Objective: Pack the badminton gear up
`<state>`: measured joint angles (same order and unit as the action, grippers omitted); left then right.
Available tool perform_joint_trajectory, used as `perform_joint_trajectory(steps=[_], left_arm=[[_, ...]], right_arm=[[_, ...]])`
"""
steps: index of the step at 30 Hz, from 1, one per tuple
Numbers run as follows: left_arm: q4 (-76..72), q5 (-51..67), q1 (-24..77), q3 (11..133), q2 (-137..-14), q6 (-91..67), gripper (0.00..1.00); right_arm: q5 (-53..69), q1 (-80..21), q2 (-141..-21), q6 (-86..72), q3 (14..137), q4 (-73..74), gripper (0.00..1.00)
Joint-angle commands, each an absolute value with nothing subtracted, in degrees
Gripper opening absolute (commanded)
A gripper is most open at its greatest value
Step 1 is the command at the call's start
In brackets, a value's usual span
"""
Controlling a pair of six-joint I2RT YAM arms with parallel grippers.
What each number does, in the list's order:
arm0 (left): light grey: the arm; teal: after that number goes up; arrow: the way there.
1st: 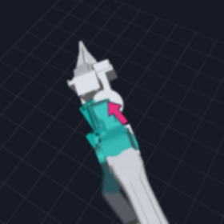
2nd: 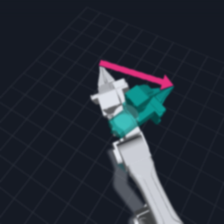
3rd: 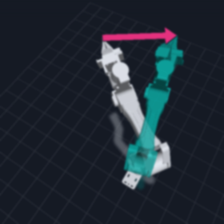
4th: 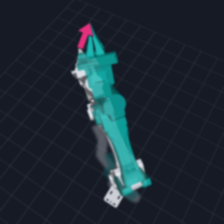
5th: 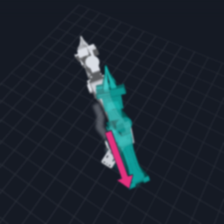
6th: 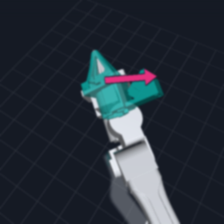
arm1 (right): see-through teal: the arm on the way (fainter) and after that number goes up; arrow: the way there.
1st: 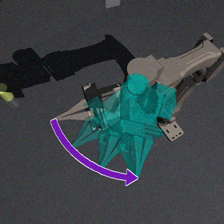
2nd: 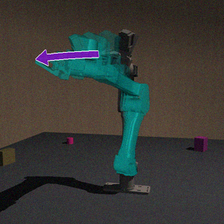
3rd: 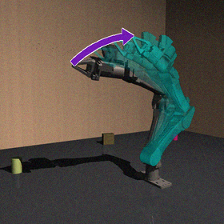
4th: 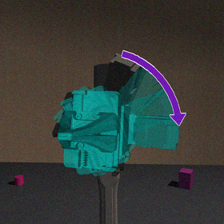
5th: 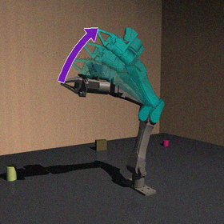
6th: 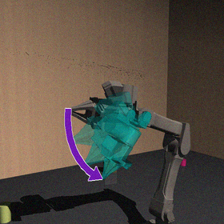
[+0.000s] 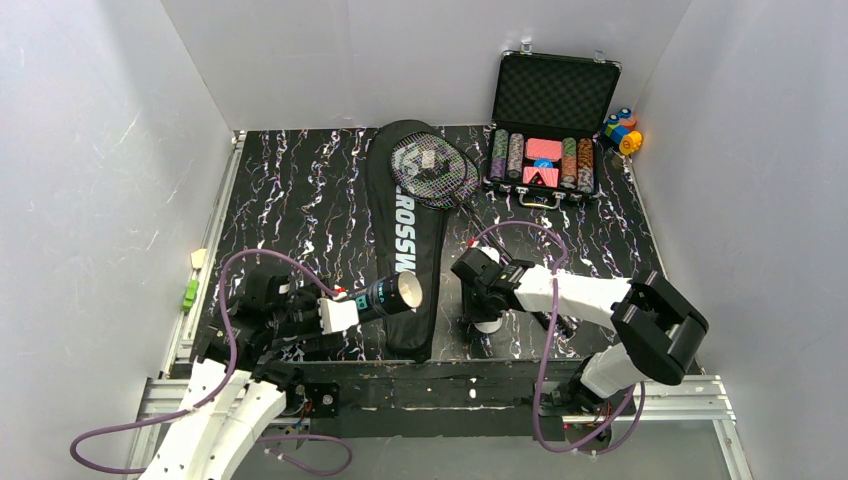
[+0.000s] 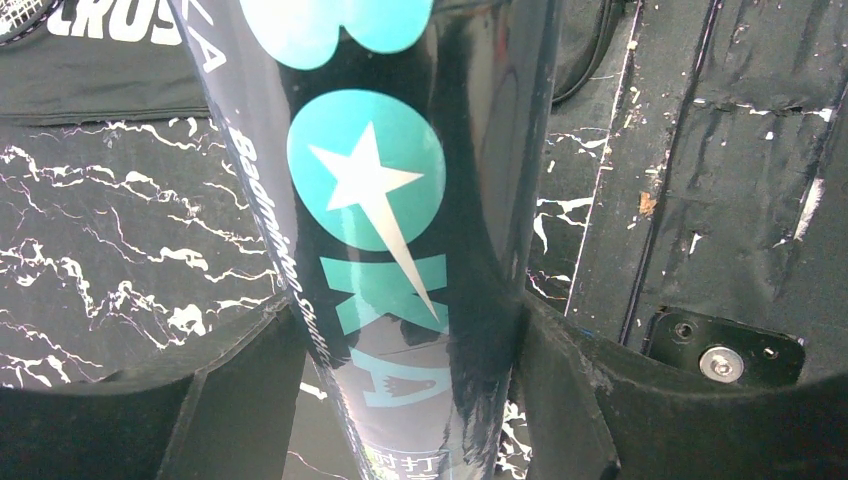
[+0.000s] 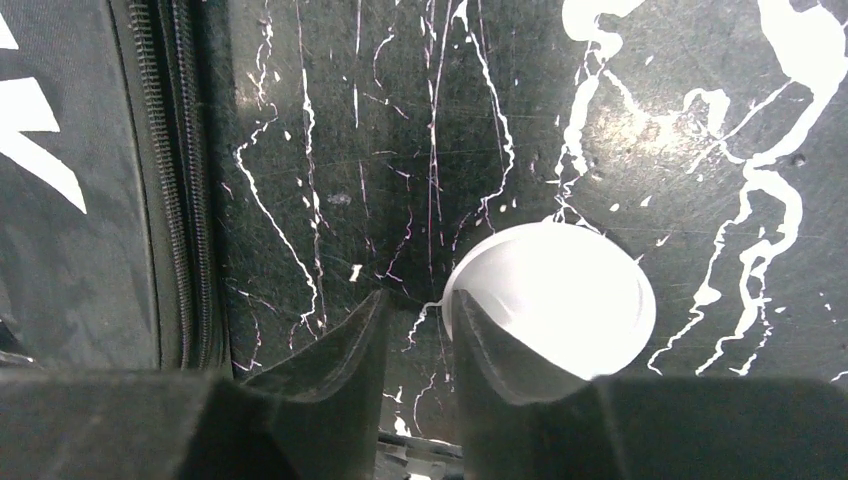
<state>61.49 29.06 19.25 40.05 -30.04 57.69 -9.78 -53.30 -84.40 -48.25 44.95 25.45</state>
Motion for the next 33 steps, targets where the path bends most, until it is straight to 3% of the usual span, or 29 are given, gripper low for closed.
perform_joint_trajectory(steps=[1, 9, 15, 24, 33], left_arm=[[60.98, 29.91, 19.42, 39.70, -29.16, 58.42, 0.13], [60.96, 30.35, 19.42, 39.43, -29.00, 58.18, 0.13], [60.97, 30.40, 19.45, 38.65, -28.58, 58.80, 0.13], [60.65, 30.97, 19.46, 38.01, -29.24, 59.90, 0.13], [60.25, 31.40, 19.42, 39.07, -30.01, 59.33, 0.13]], right_arm=[[-12.36, -54.12, -85.93, -49.28, 46.06, 25.96, 0.32], [-13.36, -54.23, -83.38, -49.01, 47.39, 28.51, 0.01], [-8.60, -54.23, -73.50, -47.17, 50.79, 30.52, 0.01], [18.52, -54.23, -52.97, -45.35, 48.00, 14.20, 0.01], [26.07, -54.32, -54.00, -47.61, 51.13, 3.85, 0.01]])
